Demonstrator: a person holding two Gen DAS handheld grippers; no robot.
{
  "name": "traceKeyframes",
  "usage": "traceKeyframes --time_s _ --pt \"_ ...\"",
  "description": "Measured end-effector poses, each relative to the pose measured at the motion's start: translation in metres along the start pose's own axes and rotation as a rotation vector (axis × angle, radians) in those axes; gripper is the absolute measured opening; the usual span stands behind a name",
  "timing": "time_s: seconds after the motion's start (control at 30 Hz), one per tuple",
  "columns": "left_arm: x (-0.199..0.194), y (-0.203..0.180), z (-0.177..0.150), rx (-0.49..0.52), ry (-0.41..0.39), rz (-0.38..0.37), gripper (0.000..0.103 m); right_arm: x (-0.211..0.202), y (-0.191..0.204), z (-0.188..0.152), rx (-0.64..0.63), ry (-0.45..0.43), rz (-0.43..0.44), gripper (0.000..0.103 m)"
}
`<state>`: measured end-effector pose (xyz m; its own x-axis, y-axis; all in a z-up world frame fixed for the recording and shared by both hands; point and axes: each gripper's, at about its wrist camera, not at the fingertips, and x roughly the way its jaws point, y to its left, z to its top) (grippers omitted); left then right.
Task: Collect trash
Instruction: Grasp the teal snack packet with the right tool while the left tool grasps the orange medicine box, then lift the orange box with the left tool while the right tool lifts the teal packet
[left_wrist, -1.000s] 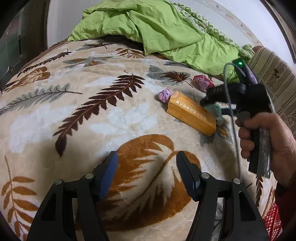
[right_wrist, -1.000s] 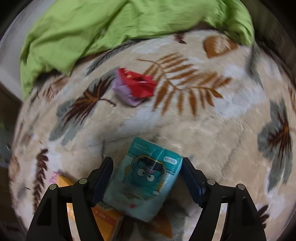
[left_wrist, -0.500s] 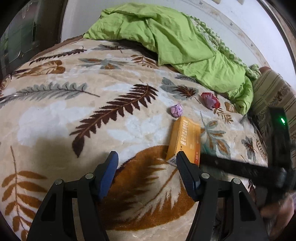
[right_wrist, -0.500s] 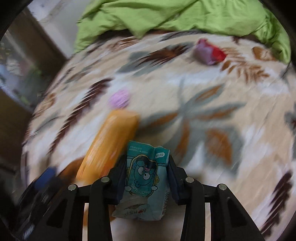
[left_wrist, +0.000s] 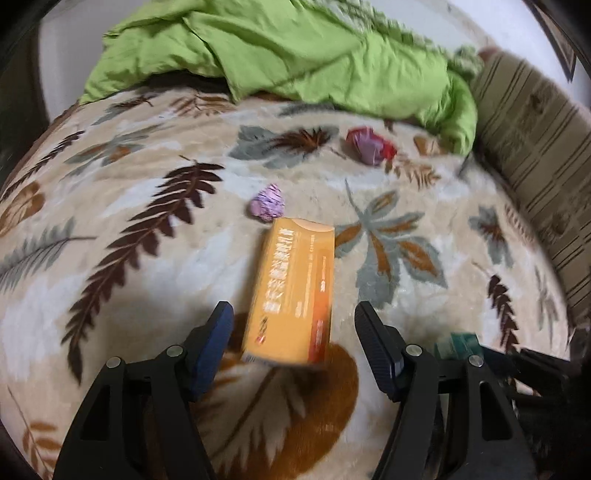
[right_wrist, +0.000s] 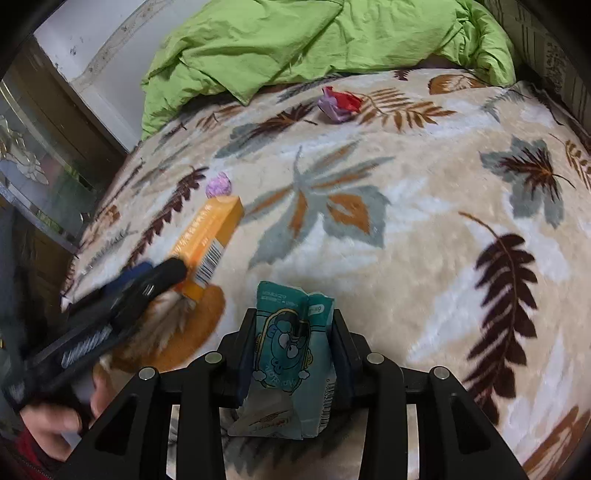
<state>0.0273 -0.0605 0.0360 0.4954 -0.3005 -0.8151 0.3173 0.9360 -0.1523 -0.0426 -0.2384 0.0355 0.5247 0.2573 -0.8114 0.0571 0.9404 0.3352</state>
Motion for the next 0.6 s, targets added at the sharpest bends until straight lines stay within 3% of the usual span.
traceKeyframes --time_s 0.07,0.17,0.37,0.6 --pt "0.016 -0.001 0.005 0.010 0.039 0.036 0.066 0.002 -0.002 0.000 0.004 0.010 0.009 0.040" --pt "0.027 0.004 0.006 0.015 0.029 0.080 0.050 0.005 -0.001 -0.001 -0.011 0.034 0.007 0.044" --pt "0.013 0.010 -0.006 0.010 -0.009 0.056 0.050 0.006 0.006 -0.005 -0.067 0.062 -0.023 0.054" --pt "-0.020 0.012 -0.030 -0.014 -0.045 0.020 0.050 0.000 0.007 -0.015 -0.085 0.075 -0.049 0.055"
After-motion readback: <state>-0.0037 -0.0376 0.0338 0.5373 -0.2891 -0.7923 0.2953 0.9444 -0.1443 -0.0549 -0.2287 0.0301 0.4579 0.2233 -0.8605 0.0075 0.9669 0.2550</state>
